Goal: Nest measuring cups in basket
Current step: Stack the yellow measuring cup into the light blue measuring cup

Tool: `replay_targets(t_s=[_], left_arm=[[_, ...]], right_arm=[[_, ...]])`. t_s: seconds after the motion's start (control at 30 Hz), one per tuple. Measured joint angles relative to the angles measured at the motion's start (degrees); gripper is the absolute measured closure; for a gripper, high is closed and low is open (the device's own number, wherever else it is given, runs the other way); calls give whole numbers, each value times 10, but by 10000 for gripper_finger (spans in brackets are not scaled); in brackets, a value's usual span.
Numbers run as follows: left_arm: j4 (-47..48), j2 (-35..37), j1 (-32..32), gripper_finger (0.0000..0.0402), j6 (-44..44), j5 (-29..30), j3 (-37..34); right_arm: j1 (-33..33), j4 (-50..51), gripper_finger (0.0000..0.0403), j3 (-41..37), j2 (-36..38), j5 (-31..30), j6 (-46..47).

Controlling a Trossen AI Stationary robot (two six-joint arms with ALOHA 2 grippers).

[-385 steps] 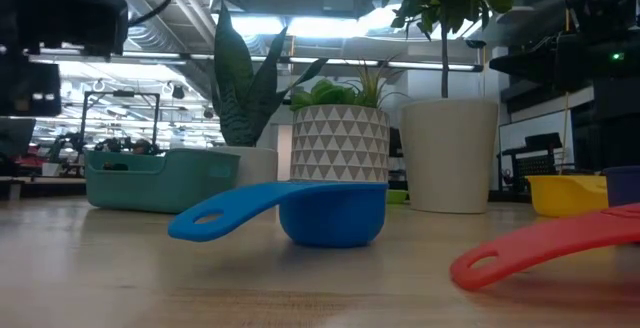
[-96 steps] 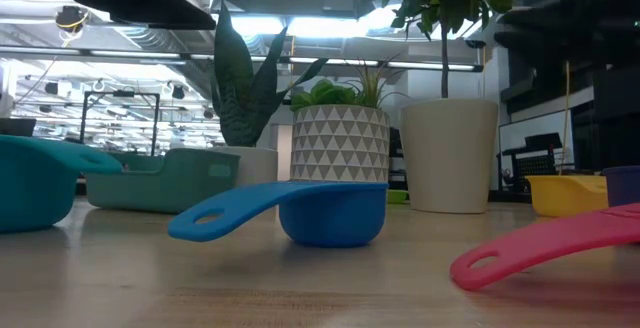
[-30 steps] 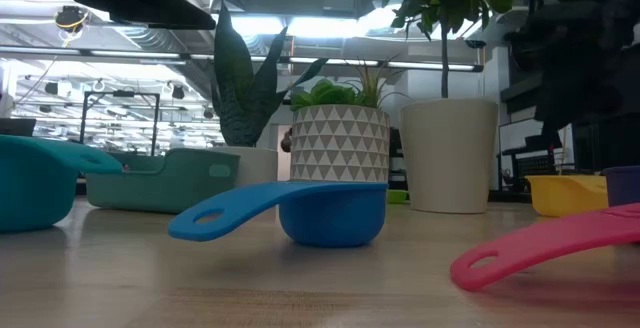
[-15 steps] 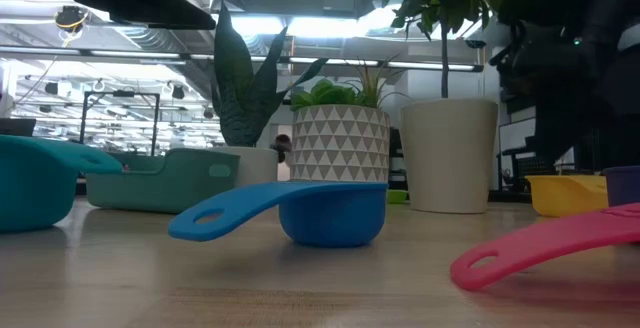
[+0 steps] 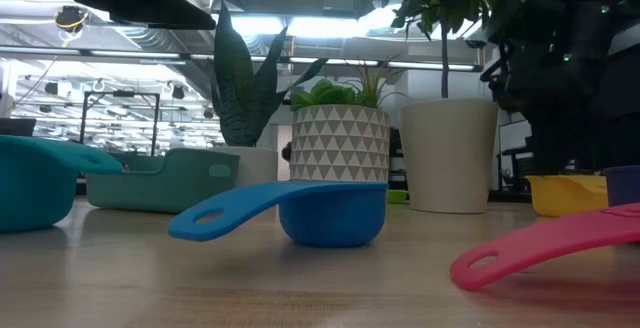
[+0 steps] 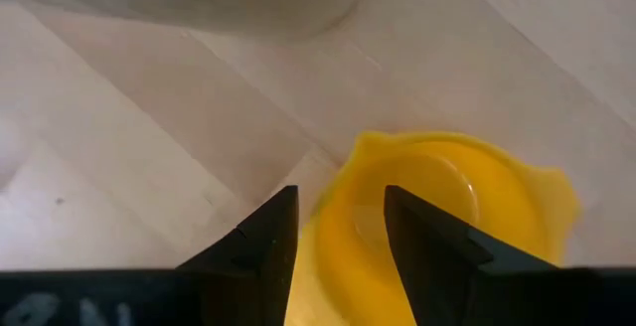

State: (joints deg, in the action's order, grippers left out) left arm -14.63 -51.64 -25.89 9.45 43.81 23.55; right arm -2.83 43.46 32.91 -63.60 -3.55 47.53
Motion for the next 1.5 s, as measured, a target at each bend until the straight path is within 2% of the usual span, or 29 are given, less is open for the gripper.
replay_targets(t_s=[0.23, 0.47, 0.73, 1.17, 1.5], left_arm=[[0, 0, 0, 204, 0, 0, 0], [0, 0, 0, 204, 0, 0, 0], [0, 0, 0, 204, 0, 0, 0], [0, 0, 0, 204, -3, 0, 0], [0, 0, 0, 204, -4, 0, 0]], right_arm=[[0, -27, 247, 2, -37, -15, 0], [0, -36, 247, 1, -40, -29, -1], [0, -21, 247, 2, -40, -18, -2], [0, 17, 247, -2, 17, 19, 1], [24, 23, 247, -2, 16, 13, -2]])
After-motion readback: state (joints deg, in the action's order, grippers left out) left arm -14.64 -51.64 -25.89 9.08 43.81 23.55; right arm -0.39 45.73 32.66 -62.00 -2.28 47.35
